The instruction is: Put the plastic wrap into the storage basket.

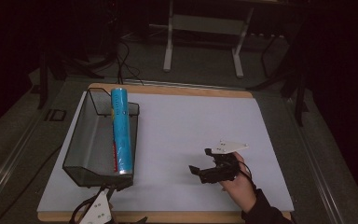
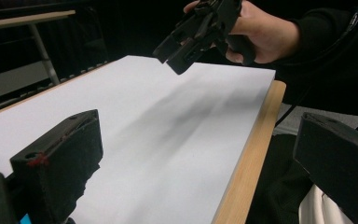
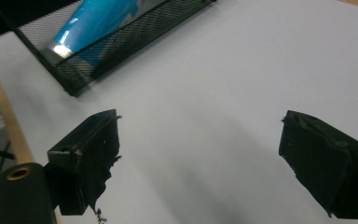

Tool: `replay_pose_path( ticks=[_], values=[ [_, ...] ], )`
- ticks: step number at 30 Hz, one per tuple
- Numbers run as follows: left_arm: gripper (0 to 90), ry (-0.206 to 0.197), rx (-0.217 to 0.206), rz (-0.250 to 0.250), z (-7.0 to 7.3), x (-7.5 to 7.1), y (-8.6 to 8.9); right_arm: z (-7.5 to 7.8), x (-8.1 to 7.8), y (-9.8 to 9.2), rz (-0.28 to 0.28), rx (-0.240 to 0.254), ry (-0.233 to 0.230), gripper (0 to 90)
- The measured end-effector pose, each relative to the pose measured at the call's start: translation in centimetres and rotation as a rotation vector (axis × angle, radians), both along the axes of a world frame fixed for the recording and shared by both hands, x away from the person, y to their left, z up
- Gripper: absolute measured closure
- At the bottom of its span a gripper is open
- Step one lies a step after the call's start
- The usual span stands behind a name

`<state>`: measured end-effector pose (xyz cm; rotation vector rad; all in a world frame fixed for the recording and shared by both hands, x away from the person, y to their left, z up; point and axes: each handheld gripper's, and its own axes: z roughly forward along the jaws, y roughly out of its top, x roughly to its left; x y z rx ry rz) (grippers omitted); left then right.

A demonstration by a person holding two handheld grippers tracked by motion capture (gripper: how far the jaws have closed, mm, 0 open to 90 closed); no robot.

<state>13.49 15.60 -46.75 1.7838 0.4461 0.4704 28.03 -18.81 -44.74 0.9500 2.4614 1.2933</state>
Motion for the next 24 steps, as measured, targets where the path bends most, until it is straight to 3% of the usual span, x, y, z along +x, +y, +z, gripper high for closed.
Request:
replay_pose_path(
  ticks=[4, 9, 15, 24],
  values=[
    [2.0, 0.0, -0.002, 0.002, 0.0, 0.0, 0.0, 0.0, -0.6, -0.9, -0.013, -0.003, -0.023, 12.0],
    [2.0, 0.001, -0.001, 0.002, 0.0, 0.0, 0.0, -0.1, -1.2, -2.2, -0.046, 0.006, -0.021, 12.3],
    [1.9, 0.001, 0.0, 0.001, 0.0, 0.0, -0.1, -0.4, -2.0, -3.9, -0.06, 0.01, -0.066, 12.1],
    [1.9, 0.003, -0.002, 0.002, 0.0, 0.1, 0.0, -1.4, -2.3, -4.8, -0.075, -0.045, -0.085, 12.1]
  ],
)
